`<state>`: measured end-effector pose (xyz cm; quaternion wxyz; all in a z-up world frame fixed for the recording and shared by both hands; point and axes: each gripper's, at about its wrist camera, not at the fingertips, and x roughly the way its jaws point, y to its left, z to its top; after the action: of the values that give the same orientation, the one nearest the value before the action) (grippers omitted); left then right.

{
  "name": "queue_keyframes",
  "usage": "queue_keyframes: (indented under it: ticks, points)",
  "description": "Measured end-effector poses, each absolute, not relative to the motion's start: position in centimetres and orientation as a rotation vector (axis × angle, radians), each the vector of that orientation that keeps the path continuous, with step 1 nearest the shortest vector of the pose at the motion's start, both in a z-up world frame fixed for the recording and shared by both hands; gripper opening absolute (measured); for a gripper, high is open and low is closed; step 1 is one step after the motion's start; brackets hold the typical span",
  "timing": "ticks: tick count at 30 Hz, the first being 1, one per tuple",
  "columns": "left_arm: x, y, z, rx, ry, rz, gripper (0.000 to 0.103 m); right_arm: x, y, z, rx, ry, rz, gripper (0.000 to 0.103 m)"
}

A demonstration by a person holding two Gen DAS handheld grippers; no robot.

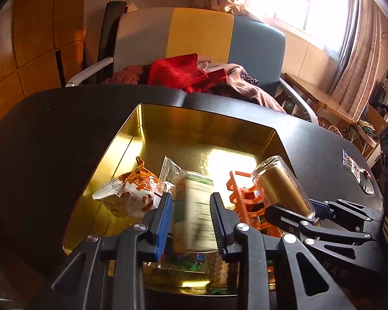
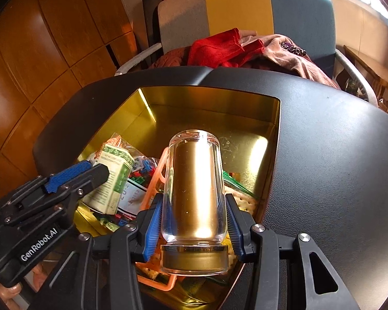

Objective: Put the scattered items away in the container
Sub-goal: 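Lower the tea box and canister into the gold tray with both grippers, then open both grippers to release the tea box and canister in the tray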

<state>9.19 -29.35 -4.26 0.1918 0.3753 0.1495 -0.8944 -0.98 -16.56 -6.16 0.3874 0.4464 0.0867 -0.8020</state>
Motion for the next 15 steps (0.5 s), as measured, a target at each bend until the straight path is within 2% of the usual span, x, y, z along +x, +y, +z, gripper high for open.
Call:
queue_keyframes:
  ticks: [15]
  points:
    - [10.1,-29.3,-4.2,1.041,0.442,-2.497,0.030,-1.0,-15.2,-5.0,1.105,0.167,-2.063,0.047]
